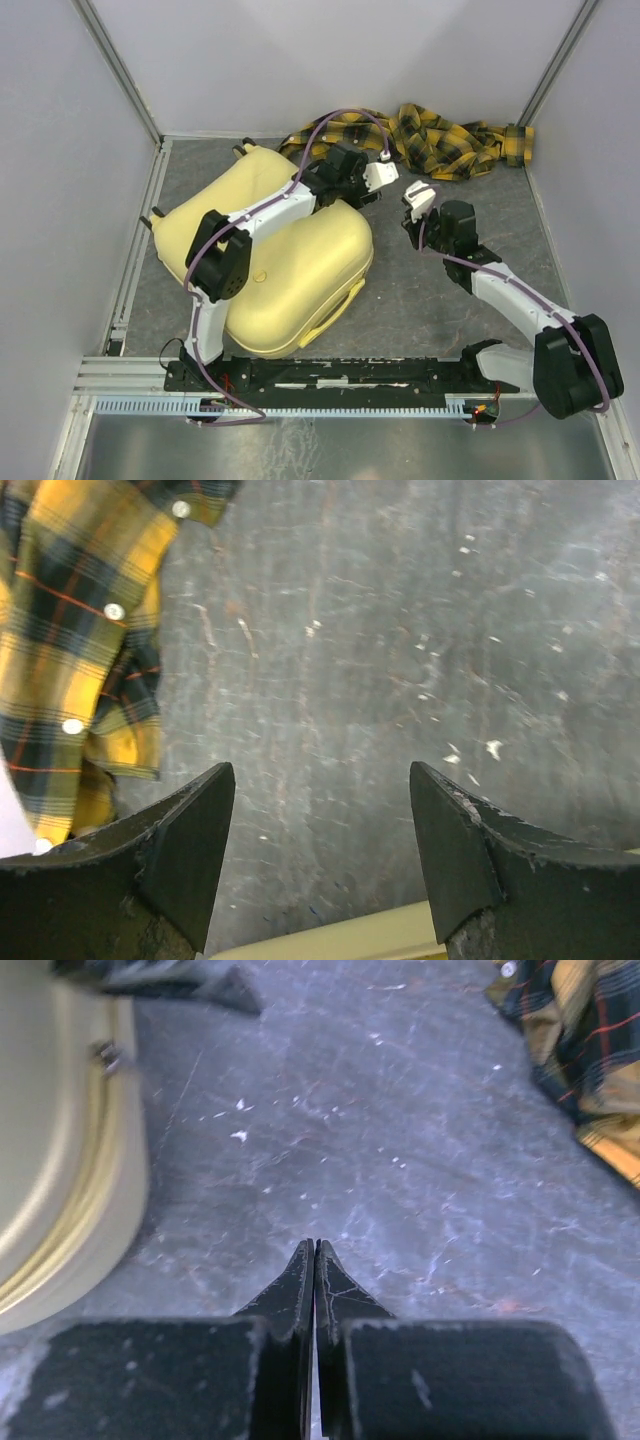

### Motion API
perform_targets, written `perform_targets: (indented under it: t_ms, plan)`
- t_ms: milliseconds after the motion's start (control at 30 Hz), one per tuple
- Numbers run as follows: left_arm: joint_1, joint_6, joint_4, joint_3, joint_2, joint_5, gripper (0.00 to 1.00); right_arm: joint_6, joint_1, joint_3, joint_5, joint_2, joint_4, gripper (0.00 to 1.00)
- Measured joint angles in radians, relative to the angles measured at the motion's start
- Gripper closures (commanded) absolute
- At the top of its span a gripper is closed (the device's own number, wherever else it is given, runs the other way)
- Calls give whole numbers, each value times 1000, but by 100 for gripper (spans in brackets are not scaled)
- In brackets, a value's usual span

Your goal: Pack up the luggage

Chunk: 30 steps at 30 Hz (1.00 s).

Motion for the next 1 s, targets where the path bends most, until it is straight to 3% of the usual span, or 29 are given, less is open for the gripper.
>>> perform_targets:
  t_ms: [167,367,467,733,1000]
  plan:
    - [-4,-28,-51,-24,-24,37,20,-27,-64,71,-81,60,6,95]
    - [10,-122,-89,24,-26,41,11,16,-56,104,-306,35,-64,53]
    - [17,-174,-118,52,-37,51,10,80,-38,47,-358,-62,-95,43]
    - [23,-282,-138,120,-91,80,9,261,45,-144,-414,-324,-132,39]
    - [23,-332,-140,120,-183,80,10,468,138,-245,-393,-240,24,45]
